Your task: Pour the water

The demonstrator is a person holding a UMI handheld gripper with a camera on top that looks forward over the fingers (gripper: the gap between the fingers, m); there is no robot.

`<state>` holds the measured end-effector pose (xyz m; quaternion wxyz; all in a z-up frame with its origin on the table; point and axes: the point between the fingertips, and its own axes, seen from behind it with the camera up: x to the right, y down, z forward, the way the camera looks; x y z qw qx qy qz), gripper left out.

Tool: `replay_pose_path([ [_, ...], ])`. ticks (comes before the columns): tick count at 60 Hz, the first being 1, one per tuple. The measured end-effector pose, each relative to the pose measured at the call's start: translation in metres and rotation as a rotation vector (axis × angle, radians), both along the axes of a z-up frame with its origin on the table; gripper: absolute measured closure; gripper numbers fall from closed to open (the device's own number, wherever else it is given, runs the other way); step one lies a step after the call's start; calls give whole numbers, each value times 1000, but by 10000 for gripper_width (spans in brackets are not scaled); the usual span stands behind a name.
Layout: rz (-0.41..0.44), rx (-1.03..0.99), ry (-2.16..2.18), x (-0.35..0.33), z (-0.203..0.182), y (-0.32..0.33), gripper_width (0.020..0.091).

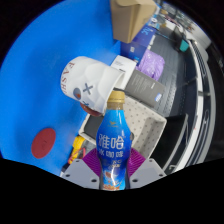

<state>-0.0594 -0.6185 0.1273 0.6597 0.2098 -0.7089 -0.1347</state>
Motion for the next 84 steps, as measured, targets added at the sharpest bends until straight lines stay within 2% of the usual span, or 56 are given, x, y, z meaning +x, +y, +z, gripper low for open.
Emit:
replay_pose_path([
  [11, 42, 131, 54, -4, 11, -17, 808],
  [23, 32, 61, 79, -7, 22, -16, 806],
  [29, 1, -144, 55, -6, 30, -7, 805],
  [37, -64, -568, -25, -2, 33, 12, 805],
  [46, -40, -932, -11, 4, 48, 27, 807],
  [54, -80, -1376, -136, 6, 31, 36, 808],
  [64, -144, -1821, -351, 8, -9, 38, 806],
  [69, -174, -1918, -380, 11, -28, 31, 806],
  [74, -185, -1930, -427, 9, -53, 42, 790],
  [76, -146, -1938, -397, 8, -49, 40, 788],
  [84, -134, -1945, -387, 13, -50, 46, 772],
])
